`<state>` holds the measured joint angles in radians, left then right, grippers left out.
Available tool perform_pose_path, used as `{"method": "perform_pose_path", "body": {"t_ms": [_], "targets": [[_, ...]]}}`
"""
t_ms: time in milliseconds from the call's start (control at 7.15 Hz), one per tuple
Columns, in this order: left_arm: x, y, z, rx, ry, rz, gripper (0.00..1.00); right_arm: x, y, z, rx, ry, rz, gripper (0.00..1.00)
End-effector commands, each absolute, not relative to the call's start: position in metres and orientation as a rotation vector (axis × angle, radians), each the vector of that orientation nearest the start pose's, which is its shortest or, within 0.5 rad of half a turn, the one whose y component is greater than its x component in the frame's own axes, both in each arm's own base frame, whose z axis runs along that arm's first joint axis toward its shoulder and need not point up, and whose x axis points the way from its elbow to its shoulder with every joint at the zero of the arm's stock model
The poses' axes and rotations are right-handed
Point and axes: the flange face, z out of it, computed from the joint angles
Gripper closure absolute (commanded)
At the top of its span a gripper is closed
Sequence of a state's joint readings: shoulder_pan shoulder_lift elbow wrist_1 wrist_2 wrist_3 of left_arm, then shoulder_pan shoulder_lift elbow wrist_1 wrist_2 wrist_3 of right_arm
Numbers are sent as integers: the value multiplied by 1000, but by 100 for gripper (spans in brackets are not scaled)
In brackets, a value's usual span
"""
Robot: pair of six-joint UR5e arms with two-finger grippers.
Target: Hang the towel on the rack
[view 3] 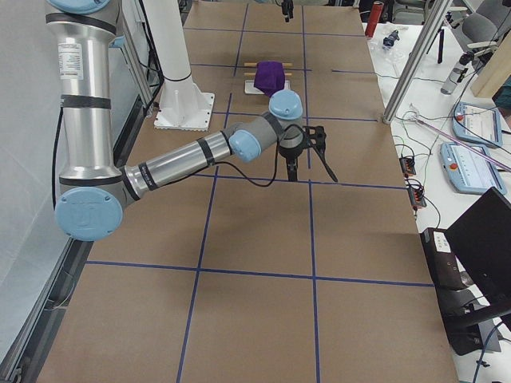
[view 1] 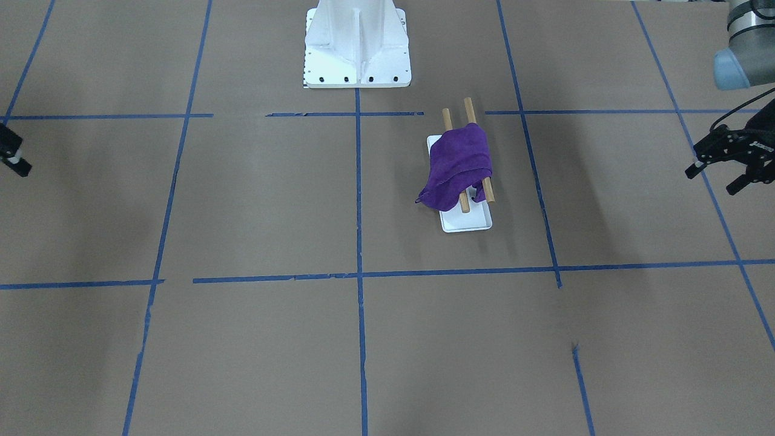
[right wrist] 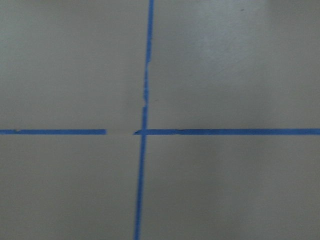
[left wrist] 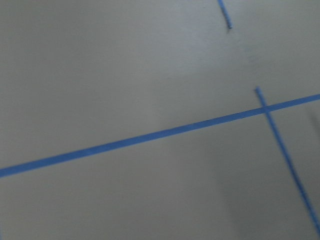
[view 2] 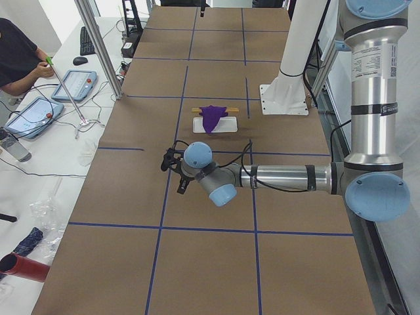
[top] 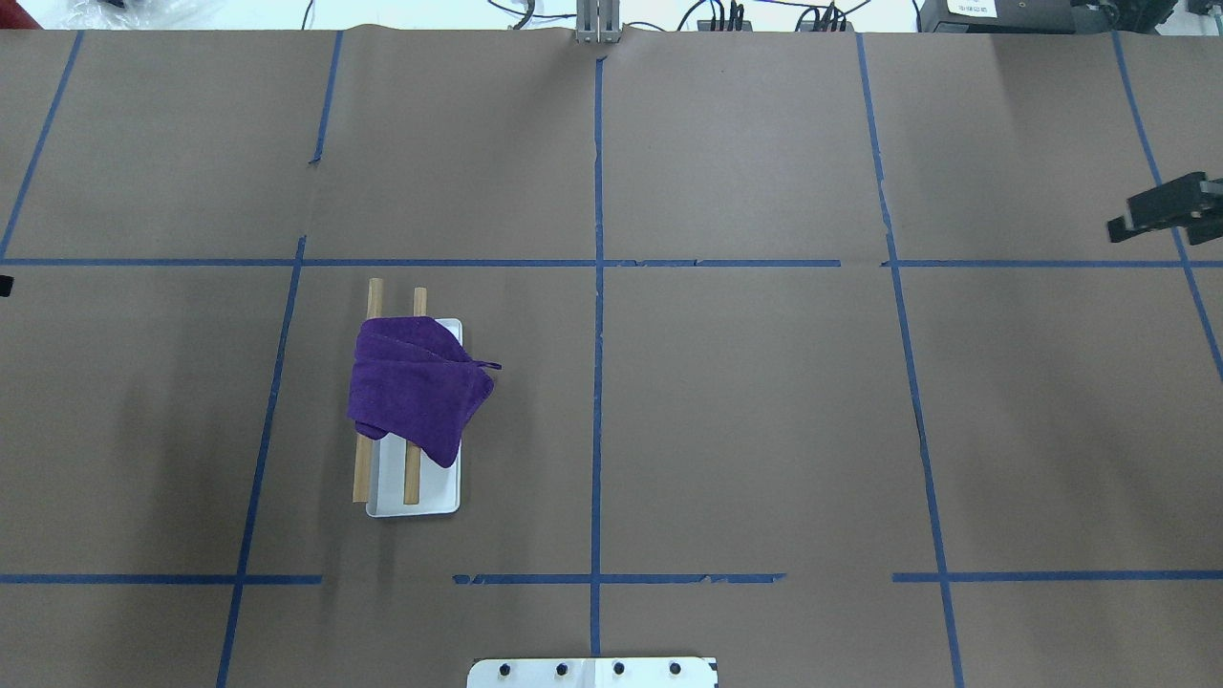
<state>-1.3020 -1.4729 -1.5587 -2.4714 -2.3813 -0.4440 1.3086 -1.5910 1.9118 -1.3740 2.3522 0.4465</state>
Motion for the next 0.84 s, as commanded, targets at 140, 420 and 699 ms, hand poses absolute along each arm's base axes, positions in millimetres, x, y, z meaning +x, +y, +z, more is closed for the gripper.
{"method": "perform_pose_path", "body": {"t_ms": [140,420,699], "targets": [[-43,-479,660,357,712,213,0,50,-489,649,128,-752,-313,0],[-77,-498,620,142,724,127,0,63,-467,710,42,-806,-263,0],[-81,-492,587,8,758,64,0,69,-470,702,71,-827,-258,0]]}}
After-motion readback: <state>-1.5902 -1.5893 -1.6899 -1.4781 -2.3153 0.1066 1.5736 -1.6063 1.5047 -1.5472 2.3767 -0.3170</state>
